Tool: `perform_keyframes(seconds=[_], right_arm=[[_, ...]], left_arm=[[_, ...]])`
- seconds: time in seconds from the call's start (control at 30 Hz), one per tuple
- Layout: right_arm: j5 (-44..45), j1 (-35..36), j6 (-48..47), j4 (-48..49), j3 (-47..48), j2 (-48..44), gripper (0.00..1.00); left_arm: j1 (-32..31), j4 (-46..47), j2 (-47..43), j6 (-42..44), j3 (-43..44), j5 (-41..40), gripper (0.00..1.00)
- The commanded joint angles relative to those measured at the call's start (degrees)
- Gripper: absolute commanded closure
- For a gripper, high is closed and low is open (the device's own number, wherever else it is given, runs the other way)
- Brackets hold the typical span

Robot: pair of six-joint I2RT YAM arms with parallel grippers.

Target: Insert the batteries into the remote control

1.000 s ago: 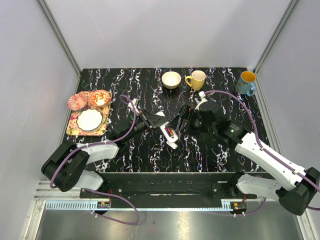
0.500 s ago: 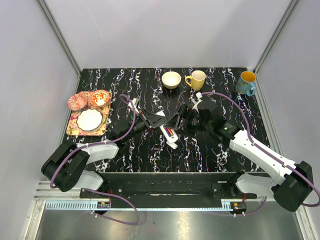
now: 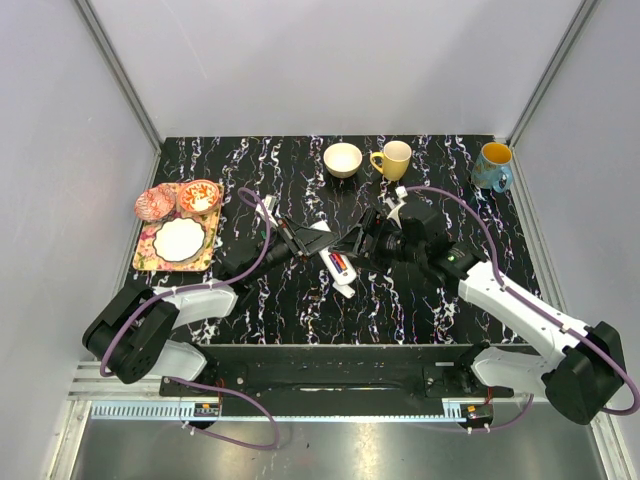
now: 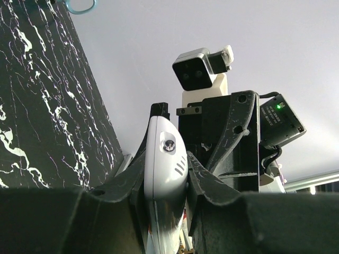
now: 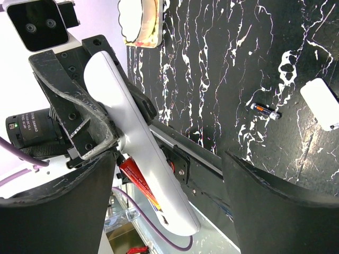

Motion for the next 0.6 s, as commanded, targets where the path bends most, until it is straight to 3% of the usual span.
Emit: perform_keyframes(seconds=[0.0,0.57], right_arm=[[-1.52,-0.78,1.24,3.23,-0.62,-0.21,0.14],[-1.78,-1.22,1.77,4.12,-3.34,-1.35,0.18]], left_arm=[[0.11,5.57,-0.85,-0.74,0.98,0.79,1.00],[0.11,6.19,-1.20,-1.79,1.42,0.35,1.00]])
